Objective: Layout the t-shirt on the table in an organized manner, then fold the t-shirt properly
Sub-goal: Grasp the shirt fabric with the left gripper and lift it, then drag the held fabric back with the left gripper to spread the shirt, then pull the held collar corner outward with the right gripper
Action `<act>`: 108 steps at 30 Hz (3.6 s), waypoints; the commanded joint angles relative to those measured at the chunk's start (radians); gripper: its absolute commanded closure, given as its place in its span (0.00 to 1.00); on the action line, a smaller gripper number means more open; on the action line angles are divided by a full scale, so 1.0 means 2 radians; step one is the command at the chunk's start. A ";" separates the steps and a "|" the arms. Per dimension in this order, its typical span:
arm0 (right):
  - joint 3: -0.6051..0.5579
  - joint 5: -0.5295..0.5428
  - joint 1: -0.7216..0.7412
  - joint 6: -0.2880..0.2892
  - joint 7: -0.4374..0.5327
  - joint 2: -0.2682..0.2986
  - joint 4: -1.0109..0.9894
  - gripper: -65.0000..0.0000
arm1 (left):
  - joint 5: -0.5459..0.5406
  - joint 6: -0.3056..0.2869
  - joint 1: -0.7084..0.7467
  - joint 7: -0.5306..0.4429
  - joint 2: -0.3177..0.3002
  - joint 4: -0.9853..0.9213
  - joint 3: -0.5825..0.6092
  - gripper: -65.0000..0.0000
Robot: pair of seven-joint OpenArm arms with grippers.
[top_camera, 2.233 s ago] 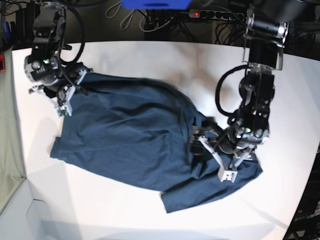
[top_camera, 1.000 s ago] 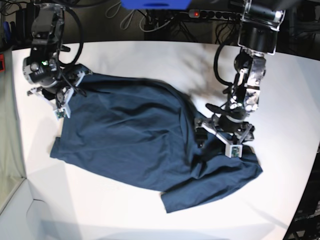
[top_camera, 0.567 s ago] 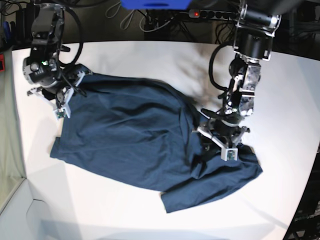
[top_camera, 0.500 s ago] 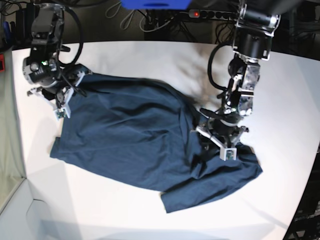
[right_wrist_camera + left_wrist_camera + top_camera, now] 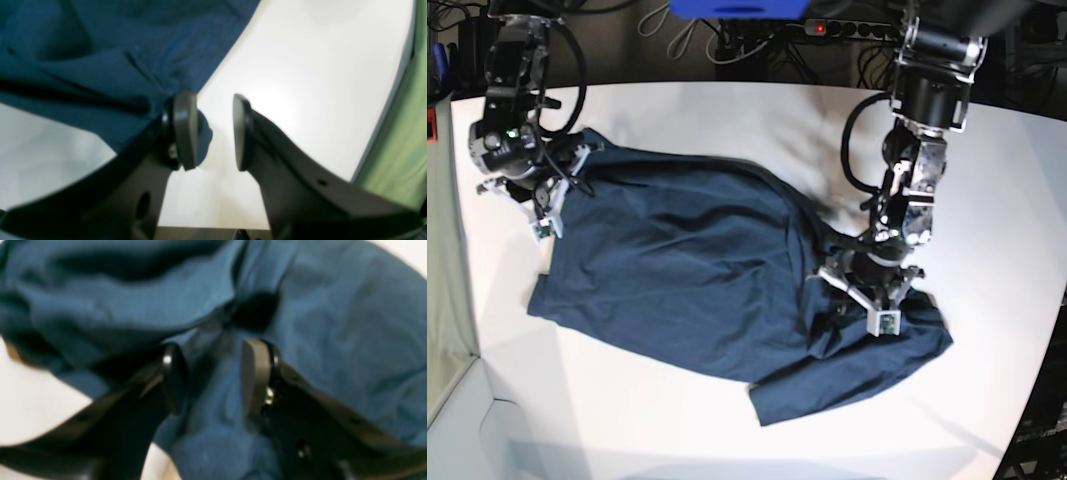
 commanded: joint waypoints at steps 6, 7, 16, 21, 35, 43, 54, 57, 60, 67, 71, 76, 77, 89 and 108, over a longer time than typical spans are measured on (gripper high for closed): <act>0.001 0.000 0.006 -0.001 0.007 0.004 0.008 0.70 | -0.001 0.002 -0.024 -0.011 -0.001 0.001 -0.002 0.62; 0.001 0.000 0.006 -0.001 0.007 0.004 0.008 0.70 | -0.001 0.002 -0.025 -0.011 -0.001 -0.006 -0.002 0.62; 0.004 0.000 0.006 -0.001 0.007 0.004 0.008 0.70 | -0.002 -0.001 -0.034 -0.011 -0.001 -0.023 -0.002 0.75; 0.004 0.000 0.006 -0.001 0.007 0.004 0.008 0.70 | -0.002 0.002 -0.031 -0.010 0.000 -0.017 -0.002 1.00; 0.003 0.000 0.005 -0.001 0.007 0.004 0.008 0.70 | -0.003 0.003 0.103 0.047 0.001 0.217 -0.042 1.00; 0.002 0.000 0.005 -0.001 0.007 0.004 0.009 0.70 | -0.003 -0.001 0.200 0.179 0.059 0.407 -0.187 1.00; 0.001 0.003 0.005 -0.001 0.007 0.004 0.009 0.70 | -0.195 -0.001 0.324 0.249 0.044 0.445 -0.360 1.00; 0.001 0.003 0.004 -0.001 0.007 0.004 0.009 0.70 | -0.291 -0.001 0.362 0.286 0.028 0.445 -0.393 1.00; 0.001 0.003 0.003 -0.001 0.007 0.003 0.009 0.70 | -0.362 -0.001 0.400 0.313 0.025 0.443 -0.434 1.00; 0.001 0.003 0.000 -0.001 0.007 0.002 0.009 0.70 | -0.407 -0.002 0.456 0.340 0.026 0.442 -0.546 1.00; 0.001 0.003 -0.001 -0.001 0.007 0.001 0.009 0.70 | -0.405 -0.002 0.453 0.340 0.024 0.424 -0.592 1.00; 0.001 0.003 -0.001 -0.001 0.007 0.001 0.010 0.70 | -0.408 -0.002 0.456 0.340 0.027 0.418 -0.592 1.00; 0.001 0.003 -0.001 -0.001 0.007 0.001 0.010 0.70 | -0.408 -0.002 0.456 0.341 0.027 0.418 -0.591 1.00; 0.002 0.003 -0.013 -0.001 0.007 -0.007 0.016 0.70 | -0.405 -0.002 0.419 0.466 0.043 0.418 -0.594 0.96; -0.018 0.003 -0.010 0.003 -0.001 -0.027 0.040 0.70 | -0.409 -0.002 0.404 0.477 0.030 0.418 -0.595 0.64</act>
